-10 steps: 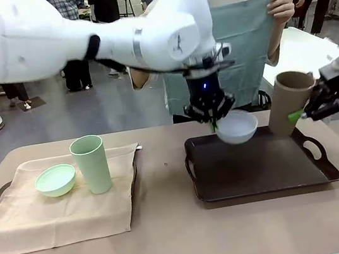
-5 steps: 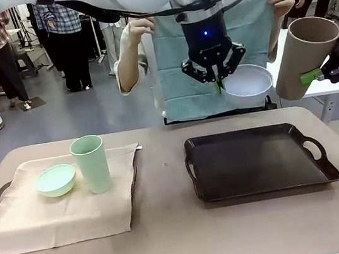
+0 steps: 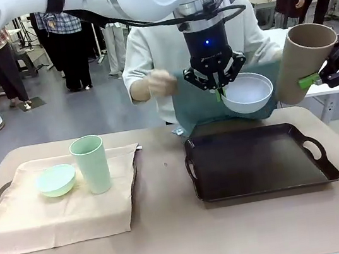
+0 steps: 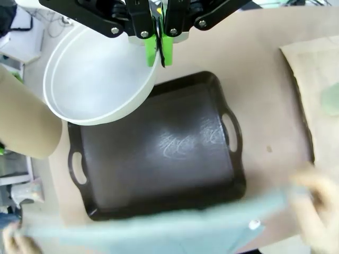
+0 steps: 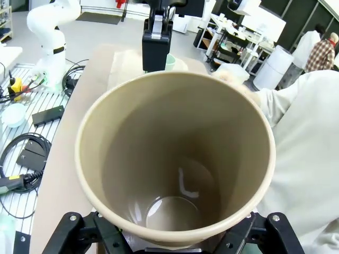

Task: Set up a tray with a mat and arrange the tableware.
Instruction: Pick up the Picnic Bowl and Reusable plastic cup from the Handle tray in front of the human's position and hold them in the air, then place the Picnic Bowl and Reusable plastic cup back onto the Handle tray in front of the human's position.

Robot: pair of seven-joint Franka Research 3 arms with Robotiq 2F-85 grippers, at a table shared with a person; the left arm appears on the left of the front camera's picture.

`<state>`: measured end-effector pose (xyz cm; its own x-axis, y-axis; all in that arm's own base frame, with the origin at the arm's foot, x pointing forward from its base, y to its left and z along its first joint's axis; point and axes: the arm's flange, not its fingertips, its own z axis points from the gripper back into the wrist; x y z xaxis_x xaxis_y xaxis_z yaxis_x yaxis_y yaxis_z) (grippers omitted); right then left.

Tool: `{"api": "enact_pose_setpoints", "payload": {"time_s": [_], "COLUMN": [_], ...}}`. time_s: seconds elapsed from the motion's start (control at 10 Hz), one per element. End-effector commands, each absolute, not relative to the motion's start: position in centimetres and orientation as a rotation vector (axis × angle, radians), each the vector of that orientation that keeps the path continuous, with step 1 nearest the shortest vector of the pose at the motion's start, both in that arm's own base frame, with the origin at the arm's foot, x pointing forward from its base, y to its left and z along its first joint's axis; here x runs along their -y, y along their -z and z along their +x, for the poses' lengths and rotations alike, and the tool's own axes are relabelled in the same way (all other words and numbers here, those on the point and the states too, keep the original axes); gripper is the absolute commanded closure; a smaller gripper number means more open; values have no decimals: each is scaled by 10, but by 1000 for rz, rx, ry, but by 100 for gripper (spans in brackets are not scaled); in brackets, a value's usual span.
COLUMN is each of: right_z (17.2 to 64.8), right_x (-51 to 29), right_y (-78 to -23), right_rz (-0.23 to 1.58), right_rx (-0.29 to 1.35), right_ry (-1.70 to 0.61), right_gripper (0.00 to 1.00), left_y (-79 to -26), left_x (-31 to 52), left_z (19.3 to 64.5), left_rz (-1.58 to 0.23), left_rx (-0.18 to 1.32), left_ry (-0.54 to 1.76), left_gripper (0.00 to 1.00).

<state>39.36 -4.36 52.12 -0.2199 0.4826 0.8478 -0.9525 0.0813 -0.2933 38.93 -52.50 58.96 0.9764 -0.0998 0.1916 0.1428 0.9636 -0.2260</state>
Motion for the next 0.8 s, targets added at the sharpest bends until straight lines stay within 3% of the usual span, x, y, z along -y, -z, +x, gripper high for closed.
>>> {"api": "enact_pose_setpoints", "payload": {"time_s": [0.0, 0.7], "right_z": [397, 397], "right_x": [44, 44], "right_y": [-524, -524], "right_rz": [590, 590], "right_rx": [1105, 1105], "right_ry": [-1480, -1480], "right_gripper": [100, 100], "left_y": [-594, -594], "left_x": [523, 523], "left_z": [389, 389], "left_rz": [-248, -248], "left_rx": [181, 181], "left_ry": [136, 136], "left_gripper": [100, 100]}}
